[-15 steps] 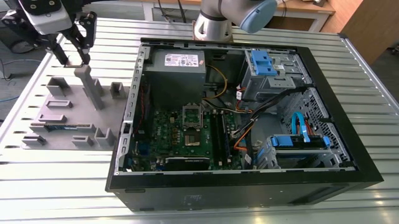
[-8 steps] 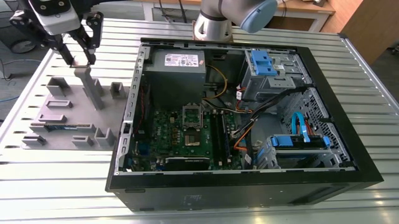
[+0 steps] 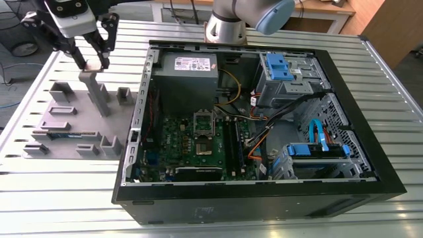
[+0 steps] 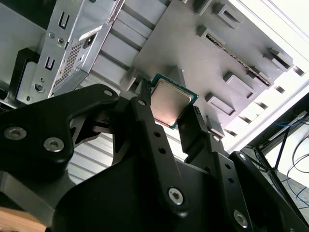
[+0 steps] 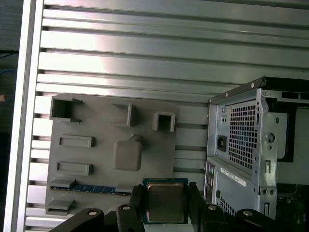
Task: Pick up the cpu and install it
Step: 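Pick up the cpu and move it towards the insertion slot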
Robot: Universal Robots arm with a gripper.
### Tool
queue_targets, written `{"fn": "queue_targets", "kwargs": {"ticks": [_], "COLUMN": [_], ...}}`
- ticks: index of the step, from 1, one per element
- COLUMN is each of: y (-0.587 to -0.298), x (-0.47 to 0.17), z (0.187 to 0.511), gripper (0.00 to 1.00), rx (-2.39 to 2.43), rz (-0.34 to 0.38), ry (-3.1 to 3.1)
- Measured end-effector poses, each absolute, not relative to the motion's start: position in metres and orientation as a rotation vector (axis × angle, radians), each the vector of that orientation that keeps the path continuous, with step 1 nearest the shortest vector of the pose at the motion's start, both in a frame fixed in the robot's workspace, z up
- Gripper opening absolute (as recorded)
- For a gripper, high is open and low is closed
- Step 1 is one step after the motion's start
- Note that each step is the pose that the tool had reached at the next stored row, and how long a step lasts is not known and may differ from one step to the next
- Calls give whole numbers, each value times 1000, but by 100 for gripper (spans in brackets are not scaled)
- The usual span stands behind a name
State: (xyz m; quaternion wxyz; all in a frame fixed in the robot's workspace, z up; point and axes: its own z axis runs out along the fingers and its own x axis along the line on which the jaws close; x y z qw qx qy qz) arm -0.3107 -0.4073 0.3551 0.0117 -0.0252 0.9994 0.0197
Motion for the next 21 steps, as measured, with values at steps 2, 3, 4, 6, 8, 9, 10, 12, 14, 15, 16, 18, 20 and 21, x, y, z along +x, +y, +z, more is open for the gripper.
{"fn": "queue_targets", "kwargs": {"ticks": [2,3,4,6,8,9,10,12,14,15,16,18,20,21], "y": [-407,-407,-407,-407,-407,-407,-407,-407,-407,-407,-407,-407,-407,-407], "x": [-308,-306,-304,-301,-298,-297,-295,-292,-289,-288,-286,-284,-281,-279], "z": [355,355,355,355,355,355,355,355,355,355,355,355,355,355], "gripper": [47,47,47,47,47,47,47,47,47,47,47,47,47,47], "rx": [-79,-79,-79,-79,-79,-79,-79,-79,-79,-79,-79,-79,-79,-79], "rz": [61,61,61,61,61,61,61,61,61,61,61,61,61,61], "ry": [3117,3117,3117,3117,3117,3117,3117,3117,3117,3117,3117,3117,3117,3117]}}
